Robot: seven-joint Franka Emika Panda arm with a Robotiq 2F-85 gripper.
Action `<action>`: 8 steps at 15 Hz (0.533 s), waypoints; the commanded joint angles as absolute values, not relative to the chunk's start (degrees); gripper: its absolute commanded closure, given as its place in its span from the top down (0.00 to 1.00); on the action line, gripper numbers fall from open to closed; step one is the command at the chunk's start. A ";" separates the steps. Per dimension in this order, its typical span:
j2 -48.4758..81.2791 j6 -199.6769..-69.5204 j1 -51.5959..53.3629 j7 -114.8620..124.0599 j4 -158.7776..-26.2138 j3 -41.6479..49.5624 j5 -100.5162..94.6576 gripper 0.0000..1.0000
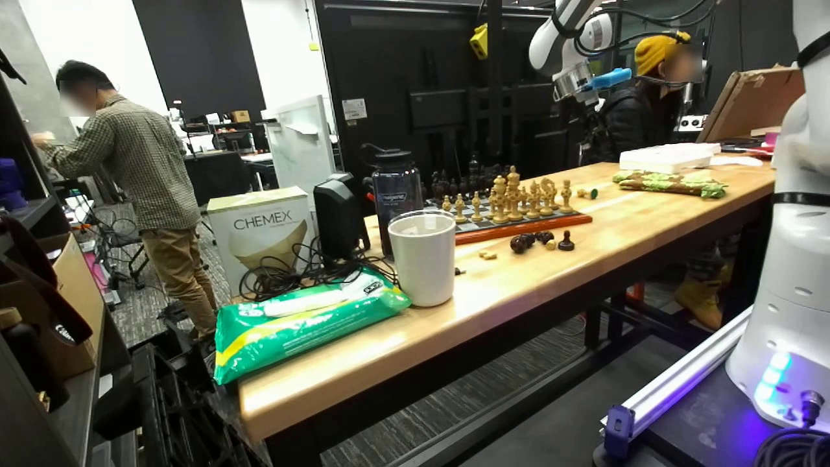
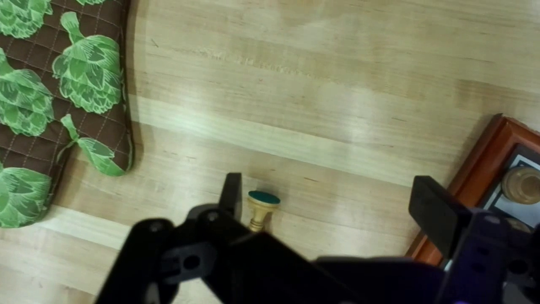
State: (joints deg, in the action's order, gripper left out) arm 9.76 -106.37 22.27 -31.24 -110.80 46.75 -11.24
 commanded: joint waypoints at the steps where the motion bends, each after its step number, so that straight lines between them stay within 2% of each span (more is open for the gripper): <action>1: 15.61 -102.90 7.05 -33.39 -103.58 31.94 -11.96 1.00; 4: 19.86 -101.40 -3.25 -33.73 -98.25 21.89 -13.25 1.00; 8: 25.42 -98.34 -10.60 -34.39 -91.05 15.23 -13.62 1.00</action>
